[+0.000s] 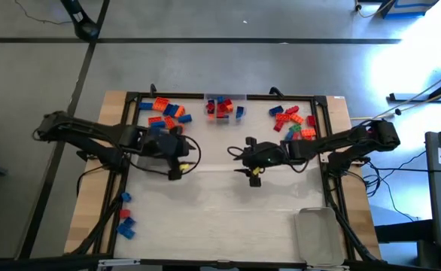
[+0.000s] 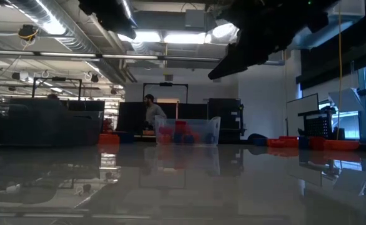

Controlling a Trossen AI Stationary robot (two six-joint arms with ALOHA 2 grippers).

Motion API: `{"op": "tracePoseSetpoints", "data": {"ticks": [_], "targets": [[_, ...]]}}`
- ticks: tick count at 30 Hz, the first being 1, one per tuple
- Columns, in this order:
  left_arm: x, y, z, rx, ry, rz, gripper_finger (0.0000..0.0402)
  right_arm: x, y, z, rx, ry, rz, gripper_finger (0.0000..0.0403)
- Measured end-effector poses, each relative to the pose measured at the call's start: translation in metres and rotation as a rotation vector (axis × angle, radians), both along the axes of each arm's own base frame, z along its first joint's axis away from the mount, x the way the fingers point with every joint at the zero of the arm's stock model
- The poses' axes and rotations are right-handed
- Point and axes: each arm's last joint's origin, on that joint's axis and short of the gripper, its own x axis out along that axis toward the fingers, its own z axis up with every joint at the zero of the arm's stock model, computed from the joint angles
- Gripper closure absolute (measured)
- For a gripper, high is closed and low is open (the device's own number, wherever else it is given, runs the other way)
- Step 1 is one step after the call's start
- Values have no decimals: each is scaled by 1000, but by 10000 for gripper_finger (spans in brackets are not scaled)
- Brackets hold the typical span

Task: Sort blocks by size
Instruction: Put the blue 4 stud game piece into the transparent bin

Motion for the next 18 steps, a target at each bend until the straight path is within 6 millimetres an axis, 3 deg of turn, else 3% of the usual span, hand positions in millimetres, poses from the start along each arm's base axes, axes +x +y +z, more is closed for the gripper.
{"op": "tracePoseSetpoints", "data": {"ticks": [6,12,18], "targets": [[-24,-25,-5,-192,211,78,122,-1,2,-1,21,13,-34,210],[-64,-62,-21,-429,504,324,124,-1,3,-1,35,6,-43,210],[-100,-90,-41,-482,669,500,132,-2,2,-4,59,17,-61,210]]}}
